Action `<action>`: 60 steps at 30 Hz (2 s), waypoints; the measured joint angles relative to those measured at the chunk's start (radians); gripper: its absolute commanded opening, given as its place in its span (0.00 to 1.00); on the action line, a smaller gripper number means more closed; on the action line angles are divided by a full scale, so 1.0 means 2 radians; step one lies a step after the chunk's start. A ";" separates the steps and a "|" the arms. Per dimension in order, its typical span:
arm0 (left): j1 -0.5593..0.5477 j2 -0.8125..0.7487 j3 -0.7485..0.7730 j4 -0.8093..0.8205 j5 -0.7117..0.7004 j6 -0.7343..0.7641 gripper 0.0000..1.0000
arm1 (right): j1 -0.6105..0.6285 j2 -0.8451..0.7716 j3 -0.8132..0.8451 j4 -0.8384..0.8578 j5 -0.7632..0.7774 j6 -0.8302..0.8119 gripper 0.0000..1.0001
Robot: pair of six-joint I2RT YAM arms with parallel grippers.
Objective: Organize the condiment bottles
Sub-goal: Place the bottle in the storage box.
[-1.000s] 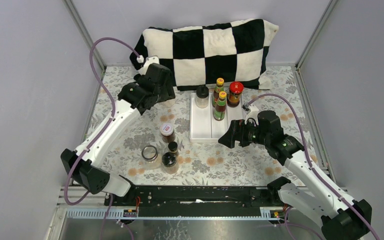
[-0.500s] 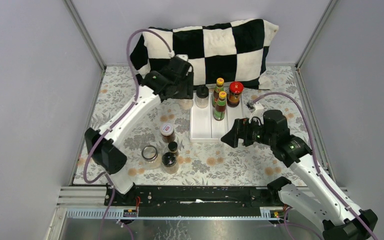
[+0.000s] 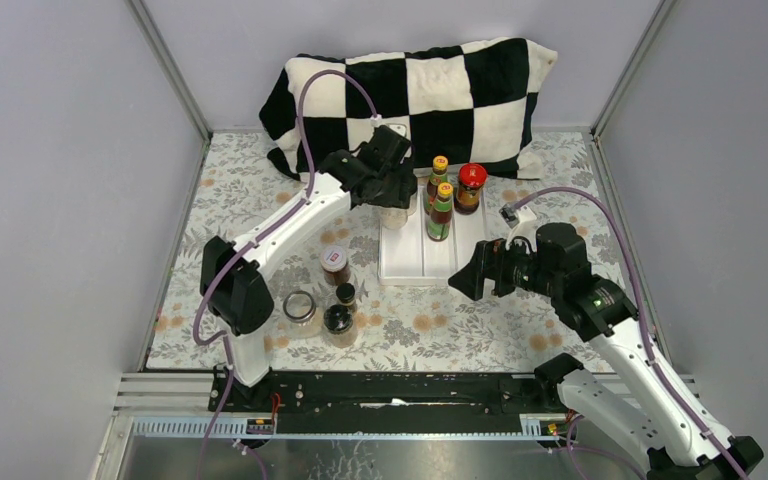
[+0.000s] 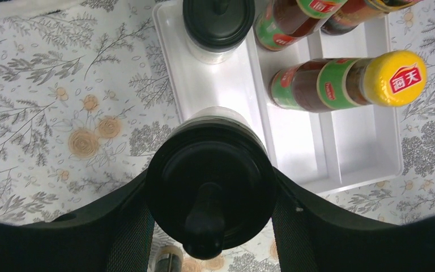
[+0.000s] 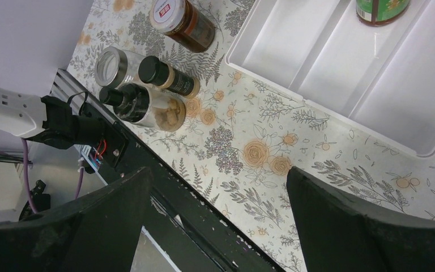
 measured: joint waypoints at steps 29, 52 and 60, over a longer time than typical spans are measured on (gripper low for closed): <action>-0.007 0.115 -0.024 0.120 -0.011 0.024 0.25 | 0.000 -0.021 -0.014 -0.010 0.008 -0.002 0.96; 0.009 0.143 -0.007 0.124 -0.009 0.031 0.44 | 0.000 -0.023 -0.020 -0.008 0.008 -0.002 0.96; 0.010 0.143 -0.007 0.124 0.001 0.032 0.50 | 0.000 -0.024 -0.022 -0.007 0.007 -0.003 0.96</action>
